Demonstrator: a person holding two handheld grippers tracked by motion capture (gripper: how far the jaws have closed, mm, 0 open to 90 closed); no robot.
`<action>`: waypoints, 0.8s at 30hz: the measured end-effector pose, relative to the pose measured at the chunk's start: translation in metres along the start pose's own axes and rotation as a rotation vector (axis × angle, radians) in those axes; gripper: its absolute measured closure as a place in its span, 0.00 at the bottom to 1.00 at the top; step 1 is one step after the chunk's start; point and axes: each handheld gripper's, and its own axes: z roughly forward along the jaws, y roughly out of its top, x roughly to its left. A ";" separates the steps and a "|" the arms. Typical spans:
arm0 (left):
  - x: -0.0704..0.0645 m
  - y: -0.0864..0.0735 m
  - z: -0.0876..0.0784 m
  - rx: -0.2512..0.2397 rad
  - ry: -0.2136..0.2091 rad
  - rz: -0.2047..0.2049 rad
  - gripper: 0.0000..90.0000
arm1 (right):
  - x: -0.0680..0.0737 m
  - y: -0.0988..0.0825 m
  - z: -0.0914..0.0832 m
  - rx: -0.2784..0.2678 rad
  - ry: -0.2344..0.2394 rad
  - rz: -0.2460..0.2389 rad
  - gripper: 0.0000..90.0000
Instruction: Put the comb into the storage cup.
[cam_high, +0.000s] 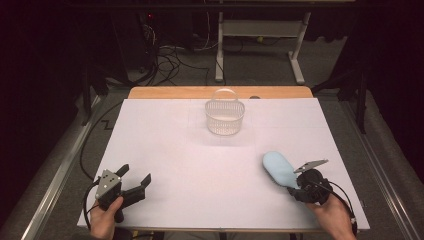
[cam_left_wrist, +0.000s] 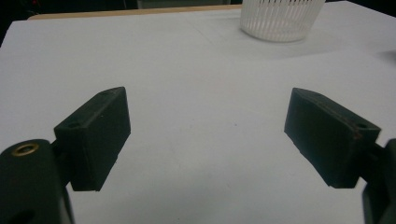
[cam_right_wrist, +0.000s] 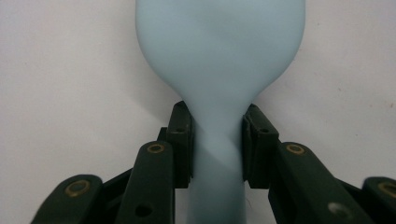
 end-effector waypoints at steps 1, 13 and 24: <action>0.000 0.000 0.000 0.000 0.000 0.000 0.17 | 0.000 0.000 0.000 -0.002 0.000 -0.002 0.78; -0.002 0.001 0.000 0.002 -0.001 0.030 0.17 | 0.005 0.003 -0.007 -0.084 0.025 -0.005 0.78; -0.004 0.002 0.000 0.001 -0.009 0.034 0.17 | 0.016 0.009 -0.008 -0.164 0.071 -0.023 0.78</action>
